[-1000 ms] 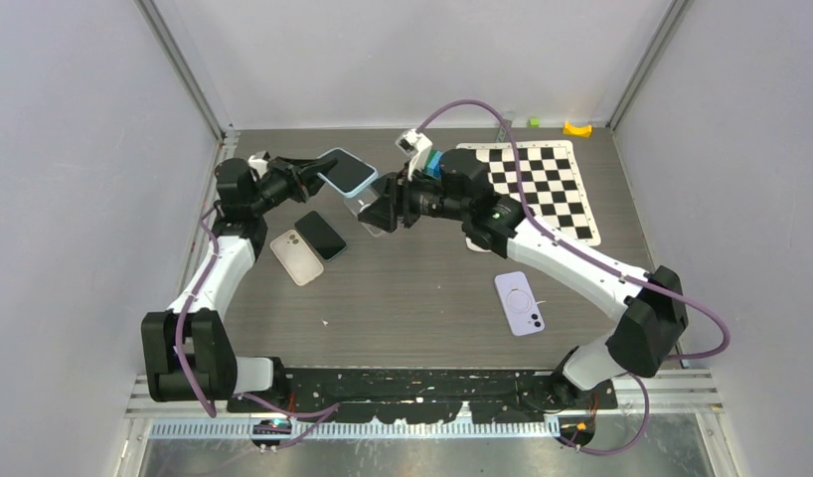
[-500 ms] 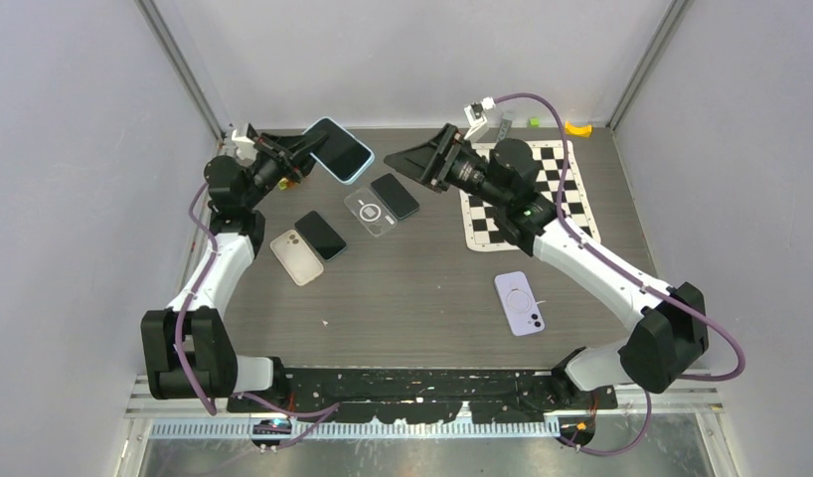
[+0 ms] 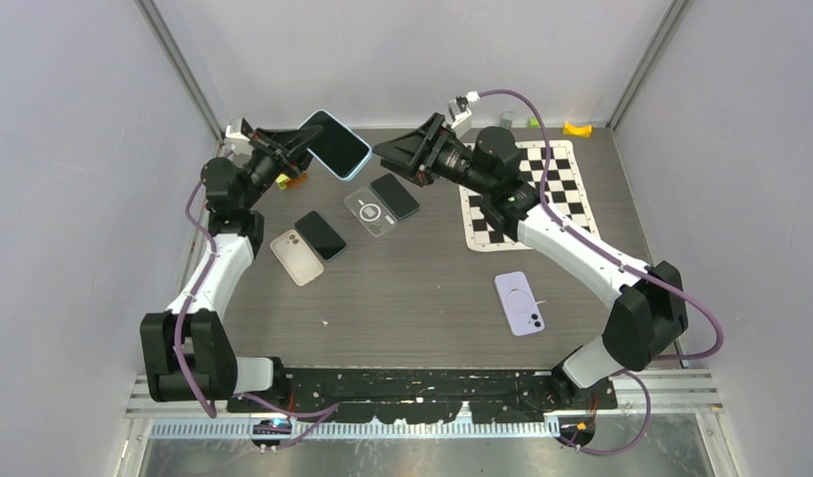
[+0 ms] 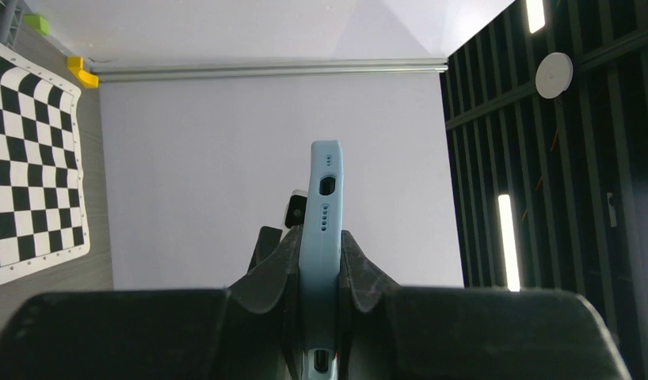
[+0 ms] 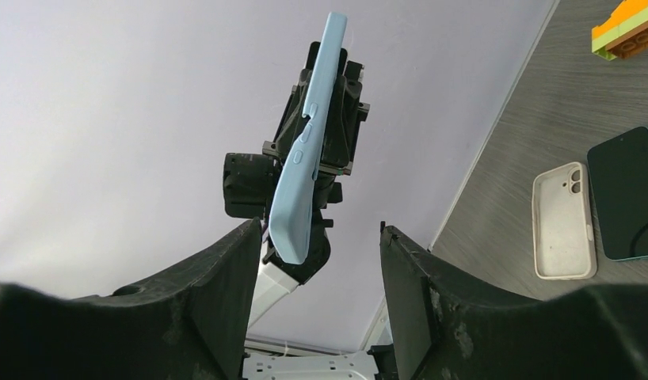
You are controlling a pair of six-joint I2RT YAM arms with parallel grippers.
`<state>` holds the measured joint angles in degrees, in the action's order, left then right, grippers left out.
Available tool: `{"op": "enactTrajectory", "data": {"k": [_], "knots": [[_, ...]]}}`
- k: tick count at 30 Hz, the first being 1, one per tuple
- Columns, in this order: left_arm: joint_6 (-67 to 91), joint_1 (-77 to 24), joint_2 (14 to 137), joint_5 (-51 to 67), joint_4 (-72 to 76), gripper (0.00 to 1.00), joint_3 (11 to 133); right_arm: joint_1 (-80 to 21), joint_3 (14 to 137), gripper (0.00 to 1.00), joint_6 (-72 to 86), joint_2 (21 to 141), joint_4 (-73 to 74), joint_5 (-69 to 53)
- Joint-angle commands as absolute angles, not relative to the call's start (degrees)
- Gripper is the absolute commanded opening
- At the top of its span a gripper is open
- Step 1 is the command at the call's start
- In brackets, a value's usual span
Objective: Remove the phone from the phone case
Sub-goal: Remove the phone case from the phone.
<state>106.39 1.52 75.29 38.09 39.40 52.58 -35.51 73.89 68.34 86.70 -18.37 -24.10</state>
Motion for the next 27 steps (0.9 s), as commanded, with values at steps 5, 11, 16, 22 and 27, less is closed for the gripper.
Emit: {"op": "enactTrajectory", "data": {"k": [5,11,16,22,27], "knots": [[108.1,1.8,72.1,36.9,45.8,0.00,54.3,-36.7,77.2,0.65,69.8,87.0,-22.7,-25.9],[108.7,1.8,71.9,36.9,46.0,0.00,54.4,-36.9,77.4,0.65,70.1,87.8,-23.2,-26.3],[110.3,1.8,71.4,36.7,46.9,0.00,54.4,-36.9,77.9,0.45,72.4,89.3,-22.8,-26.4],[112.2,1.7,70.2,36.0,48.4,0.00,54.1,-36.8,77.4,0.30,76.2,91.0,-23.3,-25.1],[114.9,1.4,69.6,34.5,51.4,0.00,53.3,-36.4,75.9,0.15,82.7,93.9,-25.2,-25.0]]}}
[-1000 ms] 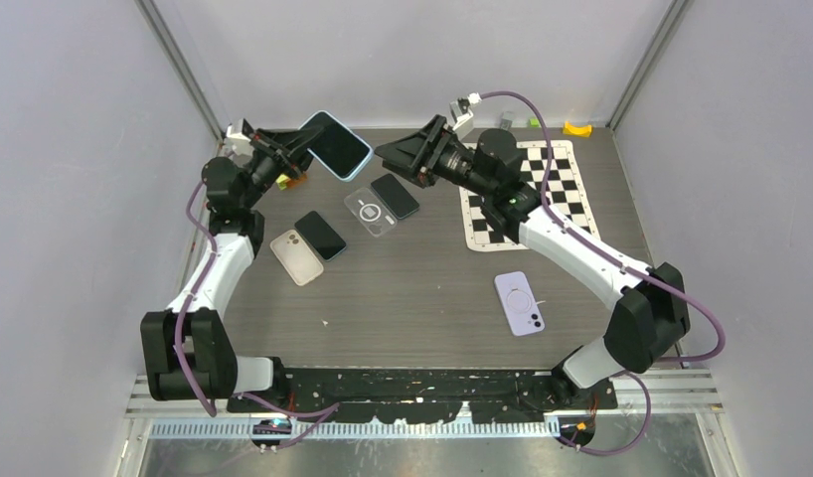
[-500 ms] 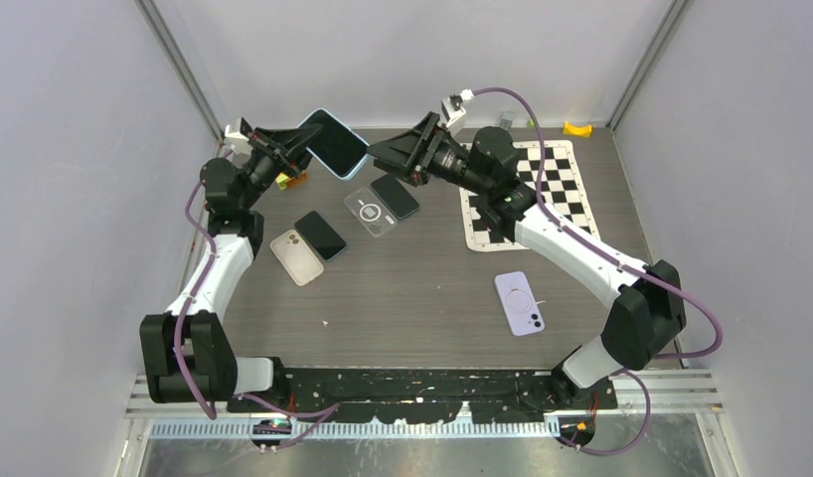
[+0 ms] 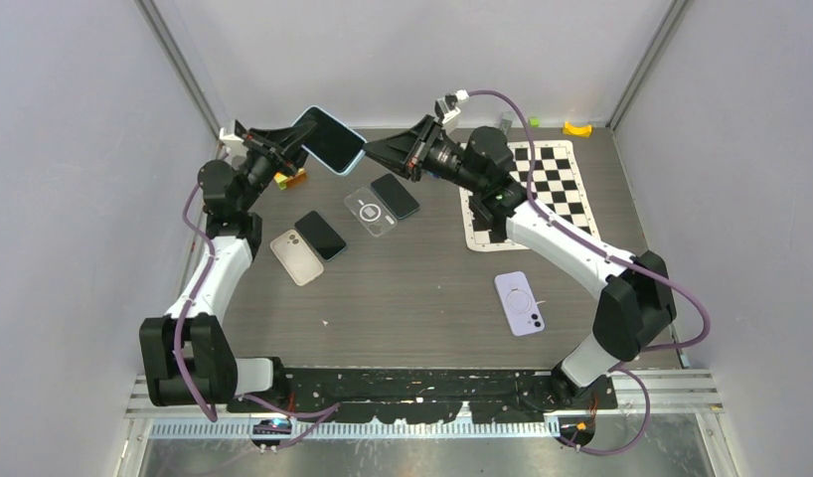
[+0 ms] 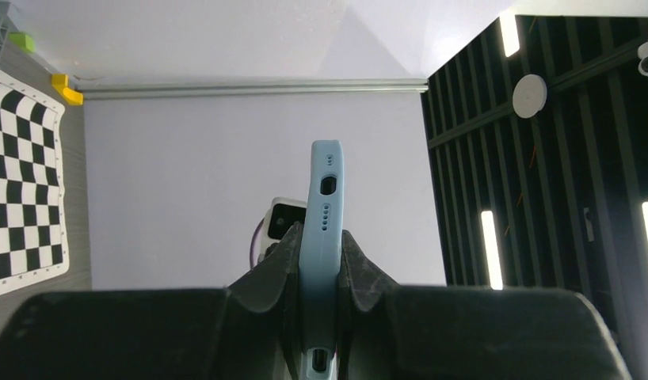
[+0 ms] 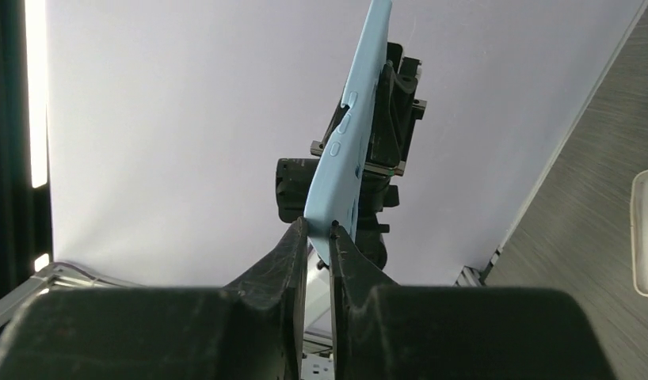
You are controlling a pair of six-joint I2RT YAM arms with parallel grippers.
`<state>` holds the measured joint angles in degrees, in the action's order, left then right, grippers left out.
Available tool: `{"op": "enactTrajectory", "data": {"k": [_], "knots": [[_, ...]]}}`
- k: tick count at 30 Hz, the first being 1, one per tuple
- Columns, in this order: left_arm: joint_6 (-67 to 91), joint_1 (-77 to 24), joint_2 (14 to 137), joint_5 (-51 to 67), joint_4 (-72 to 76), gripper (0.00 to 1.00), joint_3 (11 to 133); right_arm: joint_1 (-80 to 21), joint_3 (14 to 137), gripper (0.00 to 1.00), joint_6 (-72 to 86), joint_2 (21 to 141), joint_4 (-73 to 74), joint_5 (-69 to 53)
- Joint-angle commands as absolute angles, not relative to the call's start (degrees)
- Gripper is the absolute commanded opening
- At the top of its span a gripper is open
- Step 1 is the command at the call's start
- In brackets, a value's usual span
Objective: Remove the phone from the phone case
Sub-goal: Remove the phone case from the phone.
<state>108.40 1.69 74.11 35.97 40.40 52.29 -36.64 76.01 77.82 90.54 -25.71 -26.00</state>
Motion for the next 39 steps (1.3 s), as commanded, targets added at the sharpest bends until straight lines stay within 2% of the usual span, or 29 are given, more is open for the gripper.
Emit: {"op": "enactTrajectory", "data": {"k": [1,5,14,15,17,18,22,23,25,34,38,39], "knots": [[115.4,1.3,69.4,34.0,51.9,0.00,53.1,-36.3,75.7,0.12,83.5,94.5,-25.8,-25.1],[117.4,1.2,69.0,32.7,53.8,0.00,52.7,-36.1,74.8,0.02,87.3,96.2,-26.1,-25.3],[118.1,0.8,69.1,31.1,56.1,0.00,52.2,-35.8,72.9,0.01,93.5,98.4,-34.4,-26.2],[117.9,0.8,69.2,31.0,56.1,0.00,51.9,-35.6,72.5,0.06,92.1,97.5,-36.7,-25.8],[117.1,0.8,69.3,31.1,55.7,0.00,51.3,-35.3,71.4,0.21,89.4,95.1,-39.3,-24.5],[116.5,0.8,69.2,31.3,55.4,0.00,51.1,-35.2,70.6,0.37,86.9,93.1,-40.2,-23.5],[113.7,0.8,69.2,32.2,53.3,0.00,50.6,-35.2,69.5,0.71,78.2,87.2,-40.3,-21.5],[113.1,0.8,69.2,32.5,52.8,0.00,50.6,-35.2,69.4,0.78,77.1,85.7,-40.3,-21.3],[111.9,0.8,69.2,33.1,51.7,0.00,50.8,-35.4,69.7,0.83,74.2,84.2,-39.7,-21.4],[109.8,0.7,69.2,34.7,49.2,0.00,51.8,-39.1,76.8,0.85,64.8,84.2,-28.3,-22.9],[109.8,0.7,68.9,34.7,49.2,0.00,51.9,-39.3,78.6,0.75,66.2,85.7,-26.4,-22.7],[109.8,0.7,68.8,34.8,49.1,0.00,51.9,-39.3,79.0,0.69,67.1,86.4,-26.7,-22.9]]}}
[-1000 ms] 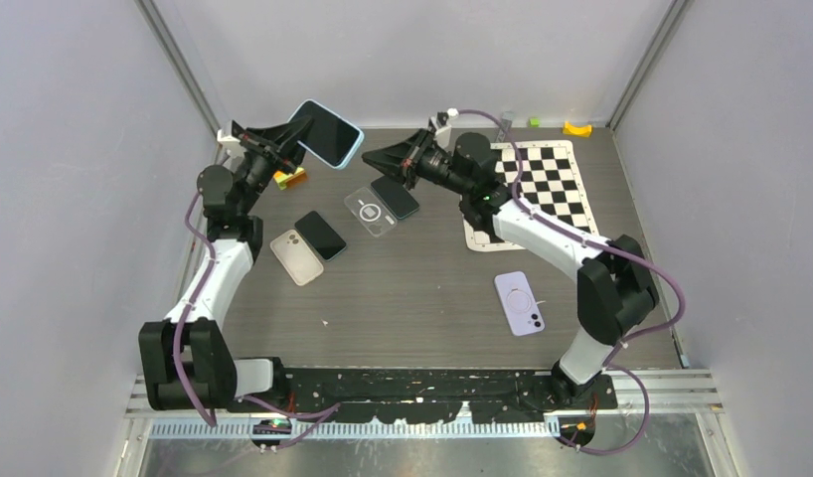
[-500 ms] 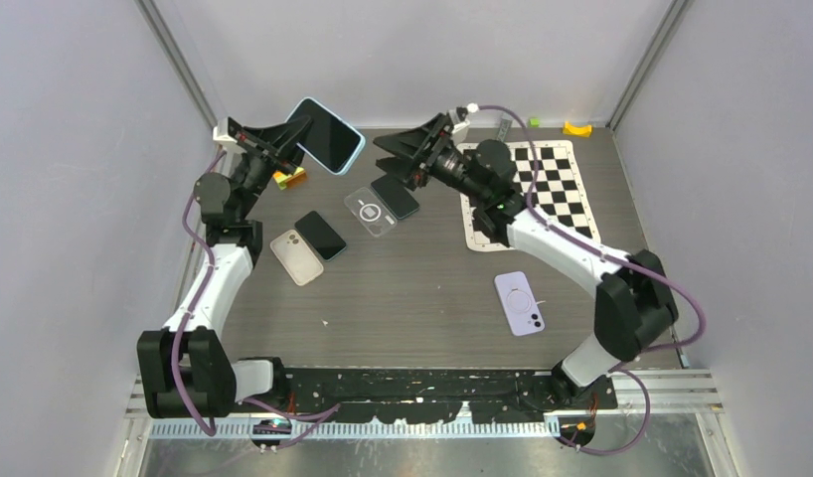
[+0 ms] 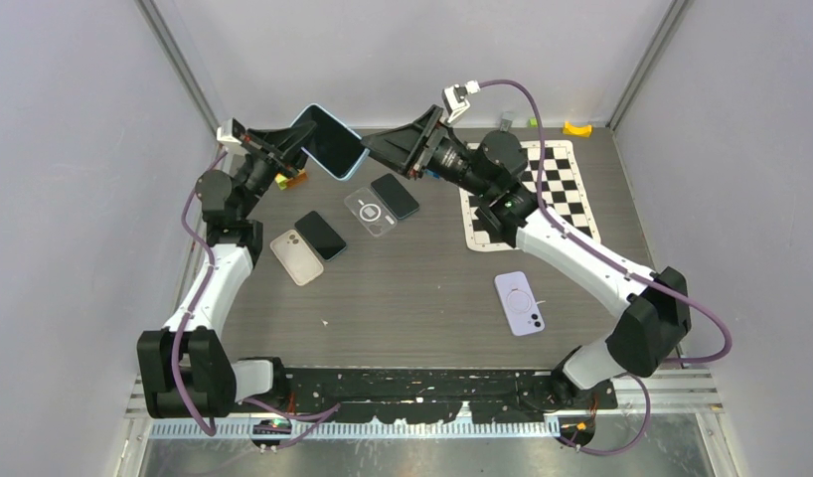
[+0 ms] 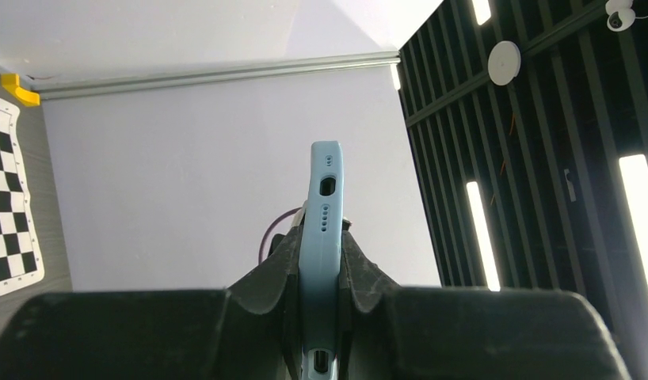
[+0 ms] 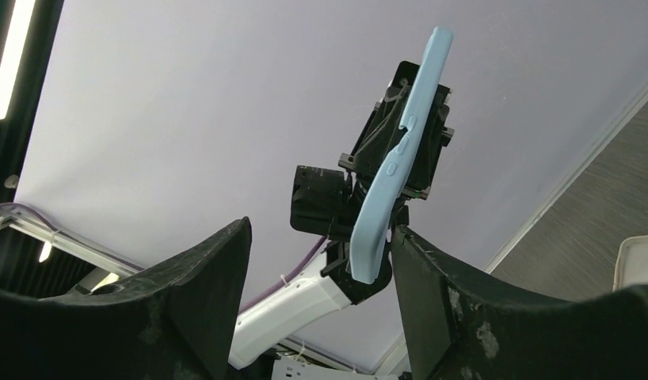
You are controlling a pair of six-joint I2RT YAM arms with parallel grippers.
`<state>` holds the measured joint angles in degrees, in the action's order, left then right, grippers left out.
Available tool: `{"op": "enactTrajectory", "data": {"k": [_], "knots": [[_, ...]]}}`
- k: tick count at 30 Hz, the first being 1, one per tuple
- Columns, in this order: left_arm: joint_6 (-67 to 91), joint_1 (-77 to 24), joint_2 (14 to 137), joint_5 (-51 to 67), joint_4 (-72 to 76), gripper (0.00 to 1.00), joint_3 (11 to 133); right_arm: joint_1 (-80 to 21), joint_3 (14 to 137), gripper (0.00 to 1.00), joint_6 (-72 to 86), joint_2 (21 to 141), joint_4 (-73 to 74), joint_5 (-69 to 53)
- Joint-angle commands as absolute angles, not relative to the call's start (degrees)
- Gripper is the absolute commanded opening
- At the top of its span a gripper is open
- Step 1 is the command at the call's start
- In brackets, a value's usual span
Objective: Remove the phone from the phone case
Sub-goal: Remove the phone case from the phone.
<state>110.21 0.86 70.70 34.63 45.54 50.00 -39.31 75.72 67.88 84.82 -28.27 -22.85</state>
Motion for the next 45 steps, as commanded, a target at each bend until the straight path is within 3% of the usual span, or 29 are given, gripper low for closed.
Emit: {"op": "enactTrajectory", "data": {"k": [1,7,17,28,45], "knots": [[109.8,0.7,68.7,34.7,49.2,0.00,51.9,-39.4,79.3,0.66,67.5,86.9,-26.6,-23.1],[110.7,0.6,68.7,34.4,49.4,0.00,52.1,-39.3,80.1,0.37,70.8,89.0,-24.4,-22.9],[120.2,-0.4,69.9,28.6,57.3,0.00,52.3,-39.1,75.7,0.02,88.4,95.3,-32.3,-23.6],[124.4,-3.6,71.3,23.0,61.6,0.00,49.0,-39.0,71.4,0.01,112.9,105.9,-58.7,-21.6],[127.4,-7.1,75.3,18.1,68.9,0.00,47.9,-39.1,71.5,0.01,119.6,110.1,-64.5,-20.4]]}}
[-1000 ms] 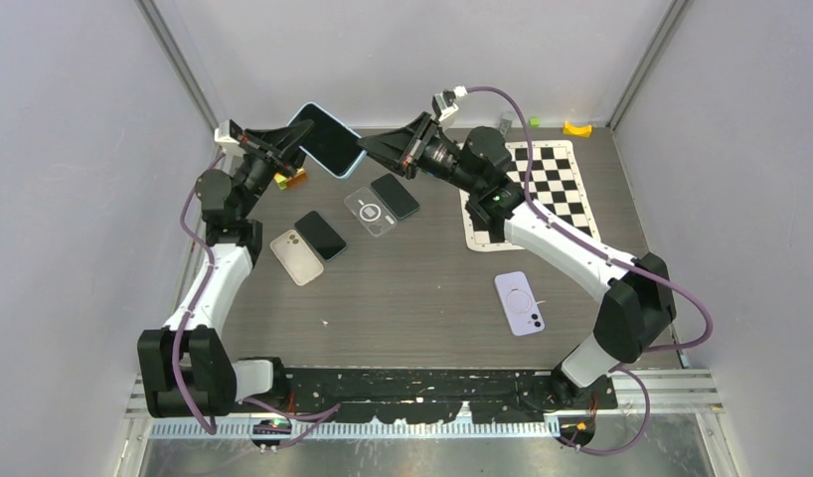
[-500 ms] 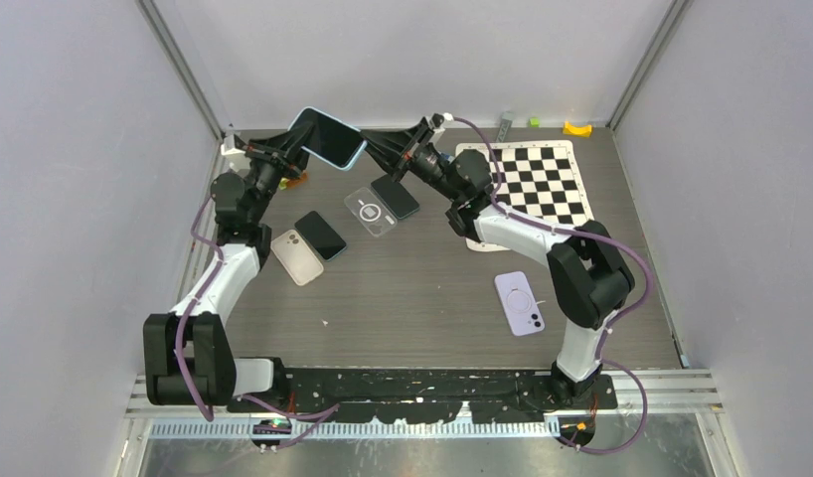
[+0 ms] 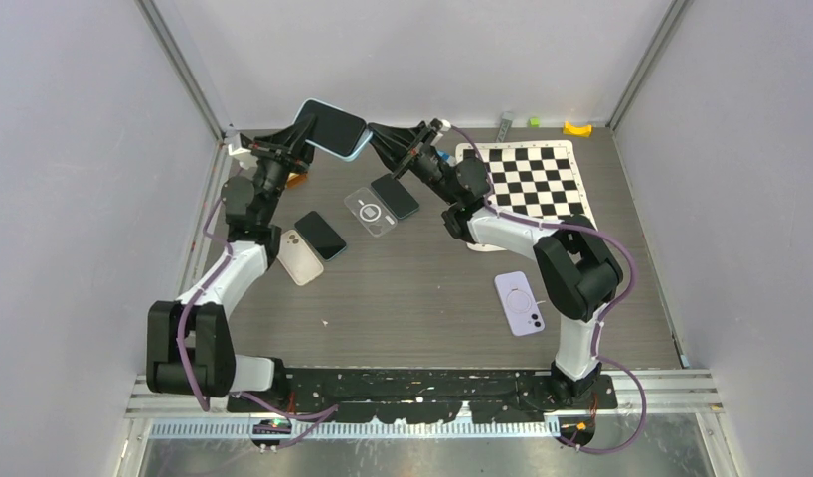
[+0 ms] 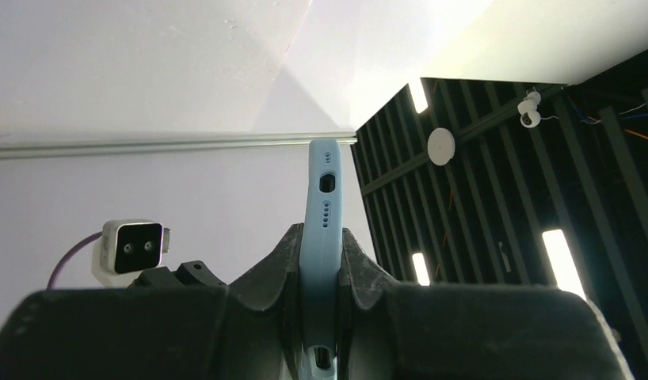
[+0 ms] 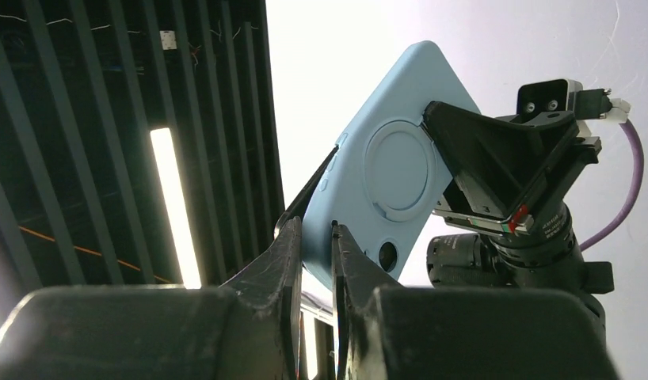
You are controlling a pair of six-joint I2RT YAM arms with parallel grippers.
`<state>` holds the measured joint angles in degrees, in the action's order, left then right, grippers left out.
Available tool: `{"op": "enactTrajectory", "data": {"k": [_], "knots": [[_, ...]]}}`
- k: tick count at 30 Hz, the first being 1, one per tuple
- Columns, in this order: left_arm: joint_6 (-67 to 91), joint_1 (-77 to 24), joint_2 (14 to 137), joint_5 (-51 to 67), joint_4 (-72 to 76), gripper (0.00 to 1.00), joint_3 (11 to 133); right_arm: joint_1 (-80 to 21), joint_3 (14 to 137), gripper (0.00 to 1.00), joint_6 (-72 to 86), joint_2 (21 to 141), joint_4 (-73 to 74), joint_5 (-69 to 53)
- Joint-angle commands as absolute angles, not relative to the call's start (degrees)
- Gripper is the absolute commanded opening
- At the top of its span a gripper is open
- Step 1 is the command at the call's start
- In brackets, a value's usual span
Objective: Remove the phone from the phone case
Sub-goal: Remove the phone case from the phone.
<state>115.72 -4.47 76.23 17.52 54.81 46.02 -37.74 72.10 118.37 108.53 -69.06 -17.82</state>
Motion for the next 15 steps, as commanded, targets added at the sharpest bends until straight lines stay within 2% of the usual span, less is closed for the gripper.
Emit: {"op": "enactTrajectory", "data": {"k": [1,10,12,14,15], "knots": [[127.4,-7.2,75.3,18.0,68.9,0.00,48.1,-39.1,71.6,0.01,119.1,110.0,-63.9,-20.6],[127.2,-7.3,75.7,17.7,68.9,0.00,48.1,-36.9,71.1,0.01,107.7,106.6,-54.2,-23.4],[127.2,-7.3,75.7,17.4,68.9,0.00,47.3,-36.0,71.1,0.07,103.2,104.6,-51.2,-24.0],[127.2,-7.3,75.5,17.1,68.9,0.00,46.6,-35.2,71.2,0.23,98.2,102.3,-47.2,-24.2],[127.2,-7.3,75.4,17.1,68.7,0.00,46.1,-34.7,71.1,0.35,94.6,100.6,-46.1,-24.2]]}}
